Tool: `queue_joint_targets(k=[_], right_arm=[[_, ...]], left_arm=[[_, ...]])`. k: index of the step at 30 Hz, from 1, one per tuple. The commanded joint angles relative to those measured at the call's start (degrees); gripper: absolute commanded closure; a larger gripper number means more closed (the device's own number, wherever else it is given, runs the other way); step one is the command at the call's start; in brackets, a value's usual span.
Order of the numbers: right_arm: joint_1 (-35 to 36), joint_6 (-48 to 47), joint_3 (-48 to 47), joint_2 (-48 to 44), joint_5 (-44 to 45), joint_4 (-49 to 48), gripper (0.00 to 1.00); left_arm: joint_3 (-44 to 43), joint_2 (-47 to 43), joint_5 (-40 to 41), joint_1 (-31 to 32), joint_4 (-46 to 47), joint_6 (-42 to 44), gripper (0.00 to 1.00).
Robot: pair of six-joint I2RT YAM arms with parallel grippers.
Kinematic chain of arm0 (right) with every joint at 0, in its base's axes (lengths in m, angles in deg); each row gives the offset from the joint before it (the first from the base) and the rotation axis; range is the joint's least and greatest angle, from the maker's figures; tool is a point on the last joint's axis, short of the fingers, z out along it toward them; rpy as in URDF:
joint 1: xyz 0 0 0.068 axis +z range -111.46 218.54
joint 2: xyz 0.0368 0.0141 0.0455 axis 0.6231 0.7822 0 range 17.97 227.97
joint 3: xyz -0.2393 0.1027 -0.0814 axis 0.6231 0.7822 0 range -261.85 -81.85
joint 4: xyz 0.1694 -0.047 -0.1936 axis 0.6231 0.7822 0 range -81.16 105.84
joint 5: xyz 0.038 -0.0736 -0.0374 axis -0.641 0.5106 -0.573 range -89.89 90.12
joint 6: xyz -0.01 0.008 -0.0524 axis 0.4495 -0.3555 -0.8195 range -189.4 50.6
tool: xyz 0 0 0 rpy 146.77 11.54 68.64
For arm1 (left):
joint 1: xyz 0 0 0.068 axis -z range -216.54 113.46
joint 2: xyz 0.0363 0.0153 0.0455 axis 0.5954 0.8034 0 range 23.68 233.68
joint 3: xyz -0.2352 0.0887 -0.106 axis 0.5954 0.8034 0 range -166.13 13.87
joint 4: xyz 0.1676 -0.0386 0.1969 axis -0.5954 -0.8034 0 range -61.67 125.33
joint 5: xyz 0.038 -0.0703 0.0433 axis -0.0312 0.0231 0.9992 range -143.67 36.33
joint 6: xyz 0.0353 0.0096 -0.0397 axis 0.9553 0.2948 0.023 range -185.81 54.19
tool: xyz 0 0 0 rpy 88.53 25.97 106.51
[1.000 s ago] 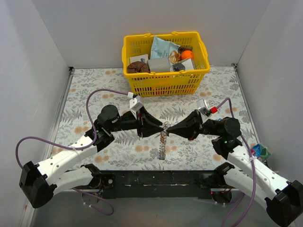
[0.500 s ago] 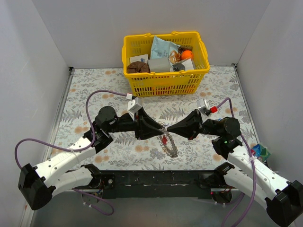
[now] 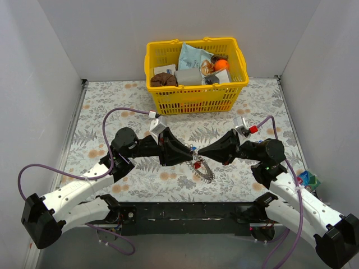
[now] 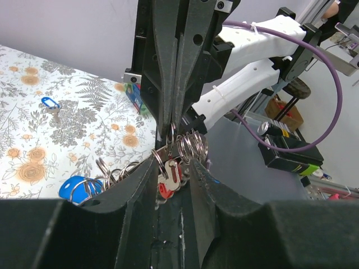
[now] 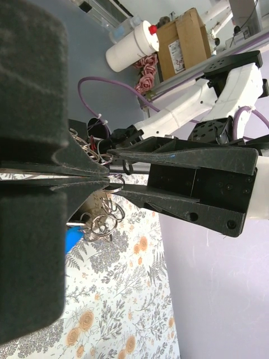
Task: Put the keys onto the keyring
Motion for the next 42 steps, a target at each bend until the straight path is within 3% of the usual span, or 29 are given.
queue_joint_targets(k=[1, 11, 16, 23, 33, 42], right_arm=[[0.06, -0.41, -1.88, -1.03, 1.86, -2.41, 0.99], [0.06, -0.33, -1.61, -1.38, 2.21, -2.32, 0.99], [0.06, -0.41, -1.70, -1.64, 2.48, -1.88, 0.99], [0.06, -0.33, -1.70, -1.11, 1.60, -2.06, 0.99], [0.06, 0.11, -0.65, -2.25, 3.70, -2.85, 0.99], [0.06, -3.40, 7.17, -2.00, 9.33, -5.92, 0.99]], left_arm=[[-0.05, -1.17, -0.49, 0.14, 1.27, -0.64, 0.71], [-1.54, -2.13, 3.64, 0.14, -1.89, 0.76, 0.76], [-1.72, -5.20, 8.29, 0.14, -5.41, 2.09, 0.62], [-2.42, -7.67, 11.03, 0.14, -6.29, 4.37, 0.62], [-9.19, -0.12, 7.25, 0.14, -9.98, 10.96, 0.72], [-6.91, 1.56, 8.30, 0.14, -8.32, 16.49, 0.72]])
